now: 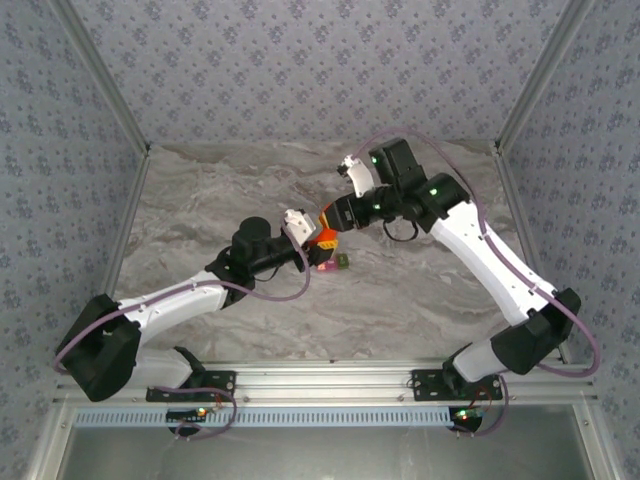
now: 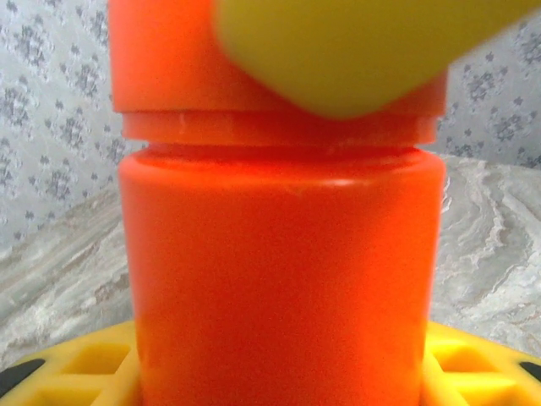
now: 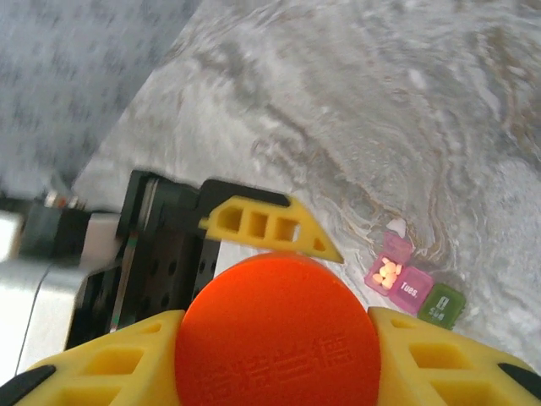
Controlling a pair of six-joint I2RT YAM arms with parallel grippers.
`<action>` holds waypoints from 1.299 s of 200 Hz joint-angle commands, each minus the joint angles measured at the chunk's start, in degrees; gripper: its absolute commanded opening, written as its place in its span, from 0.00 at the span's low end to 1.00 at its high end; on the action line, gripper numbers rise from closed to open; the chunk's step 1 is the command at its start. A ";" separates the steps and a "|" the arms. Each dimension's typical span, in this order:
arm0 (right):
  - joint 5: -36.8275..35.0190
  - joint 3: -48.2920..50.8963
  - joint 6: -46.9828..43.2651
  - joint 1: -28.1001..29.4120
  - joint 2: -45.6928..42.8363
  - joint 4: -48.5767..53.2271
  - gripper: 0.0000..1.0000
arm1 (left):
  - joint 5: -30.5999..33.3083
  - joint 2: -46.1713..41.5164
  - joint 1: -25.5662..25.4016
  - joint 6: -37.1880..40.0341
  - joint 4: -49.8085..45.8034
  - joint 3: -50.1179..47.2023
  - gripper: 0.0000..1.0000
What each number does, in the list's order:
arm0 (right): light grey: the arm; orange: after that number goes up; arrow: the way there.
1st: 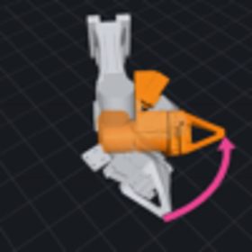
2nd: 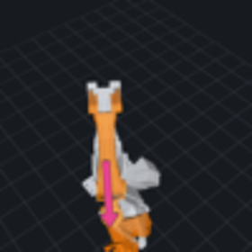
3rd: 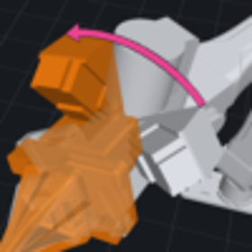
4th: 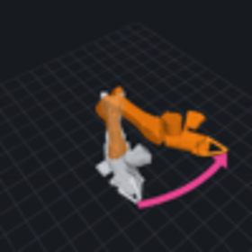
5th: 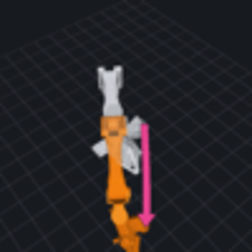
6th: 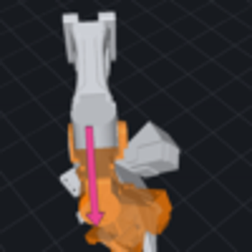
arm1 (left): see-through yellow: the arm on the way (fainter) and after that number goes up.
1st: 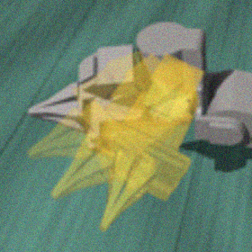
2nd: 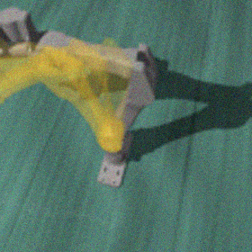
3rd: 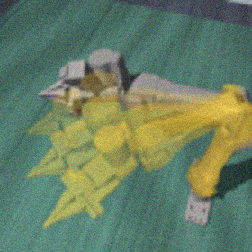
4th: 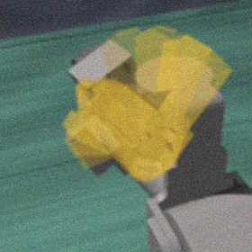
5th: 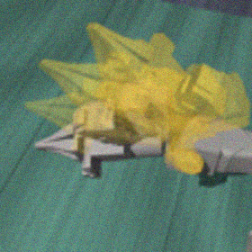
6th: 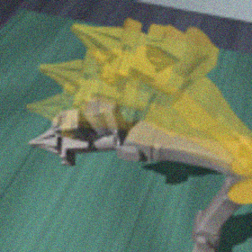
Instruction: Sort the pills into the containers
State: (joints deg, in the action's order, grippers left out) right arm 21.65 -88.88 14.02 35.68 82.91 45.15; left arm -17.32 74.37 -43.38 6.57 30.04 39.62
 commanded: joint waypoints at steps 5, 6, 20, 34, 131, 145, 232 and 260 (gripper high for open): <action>-15.19 10.17 27.11 4.93 -3.21 -12.21 0.45 | -0.18 -0.81 -0.21 -0.22 6.67 2.29 0.00; -15.30 10.55 27.77 5.01 -3.38 -12.99 0.45 | -0.13 -0.81 -0.17 -0.19 6.73 2.25 0.00; -15.29 14.64 33.17 6.39 -4.50 -20.24 0.48 | 0.01 -0.81 -0.20 -0.15 6.71 2.22 0.00; -15.43 14.26 32.84 7.02 -5.03 -20.34 0.57 | 0.18 -0.80 -0.18 -0.10 6.37 2.18 0.00; 3.33 2.08 -11.73 -4.81 -10.10 0.25 0.80 | -5.56 -1.33 0.88 1.92 -0.16 4.91 0.00; 4.88 -0.71 -14.33 -4.82 -6.91 2.44 0.79 | -6.20 -1.27 0.91 1.69 -0.55 5.08 0.00; 4.84 -3.09 -15.01 -3.54 -1.67 3.63 0.67 | -6.50 -0.76 0.88 0.73 0.26 4.77 0.00; 5.22 -2.70 -13.90 -3.83 -1.55 3.11 0.54 | -6.49 -0.92 0.92 0.71 0.32 4.59 0.00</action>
State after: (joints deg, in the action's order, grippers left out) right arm 26.68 -90.70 0.30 32.25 81.54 47.48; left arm -21.89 74.59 -42.74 7.44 28.21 42.68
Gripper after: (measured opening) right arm 0.589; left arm 0.531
